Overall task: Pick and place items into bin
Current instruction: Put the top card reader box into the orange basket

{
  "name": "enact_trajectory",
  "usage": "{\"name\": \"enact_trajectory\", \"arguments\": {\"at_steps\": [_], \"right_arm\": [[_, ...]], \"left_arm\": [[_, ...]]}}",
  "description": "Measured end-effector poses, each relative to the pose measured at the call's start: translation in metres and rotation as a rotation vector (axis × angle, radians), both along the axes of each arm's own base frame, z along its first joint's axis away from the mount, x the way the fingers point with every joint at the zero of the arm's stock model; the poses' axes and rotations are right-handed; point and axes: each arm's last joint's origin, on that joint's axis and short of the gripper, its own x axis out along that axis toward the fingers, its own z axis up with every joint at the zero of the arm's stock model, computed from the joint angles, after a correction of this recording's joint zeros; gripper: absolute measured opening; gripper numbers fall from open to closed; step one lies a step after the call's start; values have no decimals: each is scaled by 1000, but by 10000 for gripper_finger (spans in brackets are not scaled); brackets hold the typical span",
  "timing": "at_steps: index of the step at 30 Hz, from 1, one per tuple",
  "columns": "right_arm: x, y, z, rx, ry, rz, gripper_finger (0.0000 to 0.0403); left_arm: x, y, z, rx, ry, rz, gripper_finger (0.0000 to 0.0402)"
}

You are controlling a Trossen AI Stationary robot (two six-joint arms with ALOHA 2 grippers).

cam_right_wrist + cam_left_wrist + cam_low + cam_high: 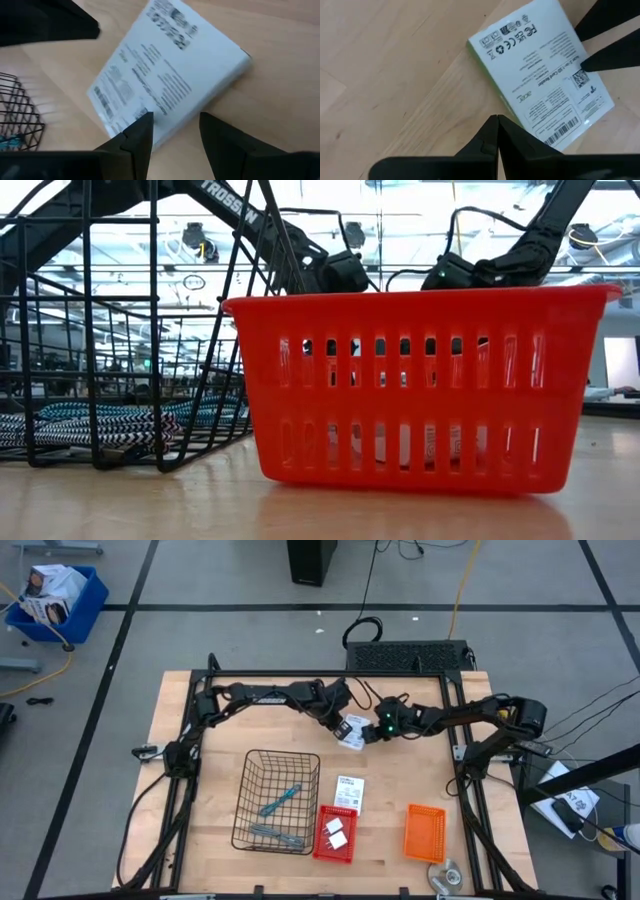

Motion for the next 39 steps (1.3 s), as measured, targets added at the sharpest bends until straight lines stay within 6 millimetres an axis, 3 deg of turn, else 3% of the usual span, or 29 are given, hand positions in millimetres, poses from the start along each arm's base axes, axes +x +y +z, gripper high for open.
{"name": "enact_trajectory", "arguments": {"at_steps": [16, 21, 30, 39], "right_arm": [[3, -1, 3, -4, -49, 20, 155], [3, 0, 3, -12, -44, 32, 155], [-2, 4, -2, 24, 27, 54, 155], [-1, 6, -2, 40, -6, 86, 155]], "left_arm": [[0, -6, -4, 34, 41, -35, 8], [1, -10, -4, -107, -2, -97, 4], [3, -6, -29, -164, 29, -75, 4], [7, -6, -30, -178, -11, -61, 6]]}}
